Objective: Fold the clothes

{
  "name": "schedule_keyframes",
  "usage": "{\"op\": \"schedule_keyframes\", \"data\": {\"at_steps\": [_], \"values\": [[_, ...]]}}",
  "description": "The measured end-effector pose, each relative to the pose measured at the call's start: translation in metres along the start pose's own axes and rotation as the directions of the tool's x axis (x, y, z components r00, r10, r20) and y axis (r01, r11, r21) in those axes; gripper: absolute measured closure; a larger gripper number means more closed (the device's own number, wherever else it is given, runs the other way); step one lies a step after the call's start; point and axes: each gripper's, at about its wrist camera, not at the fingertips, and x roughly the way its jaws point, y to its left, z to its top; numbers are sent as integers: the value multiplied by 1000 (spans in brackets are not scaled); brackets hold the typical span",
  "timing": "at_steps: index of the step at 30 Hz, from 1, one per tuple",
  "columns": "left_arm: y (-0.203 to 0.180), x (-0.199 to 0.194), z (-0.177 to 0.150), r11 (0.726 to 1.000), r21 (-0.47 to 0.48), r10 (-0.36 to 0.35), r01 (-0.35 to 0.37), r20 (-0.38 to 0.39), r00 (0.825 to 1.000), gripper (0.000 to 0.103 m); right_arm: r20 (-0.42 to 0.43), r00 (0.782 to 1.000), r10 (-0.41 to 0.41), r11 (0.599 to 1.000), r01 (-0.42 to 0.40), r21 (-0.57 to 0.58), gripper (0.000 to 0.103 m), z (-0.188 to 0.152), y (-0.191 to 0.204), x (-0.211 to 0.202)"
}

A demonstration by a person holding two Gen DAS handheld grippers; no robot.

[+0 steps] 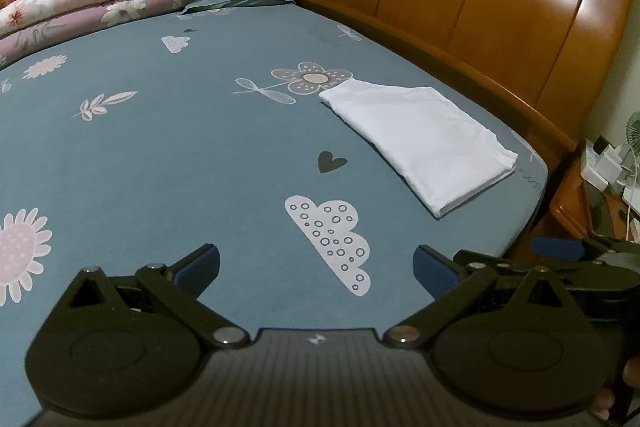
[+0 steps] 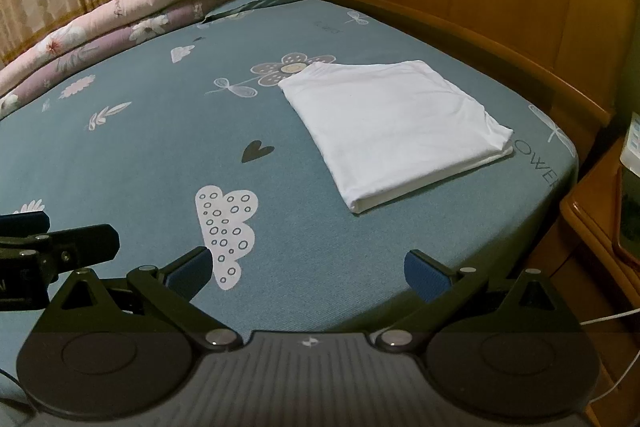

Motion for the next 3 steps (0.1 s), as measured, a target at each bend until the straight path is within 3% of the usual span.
{"op": "schedule_keyframes", "data": {"at_steps": [3], "values": [[0, 0, 0, 1000, 1, 0, 0, -2, 1000, 1, -1, 1000, 1, 1000, -1, 0, 0, 0, 1, 0]]}}
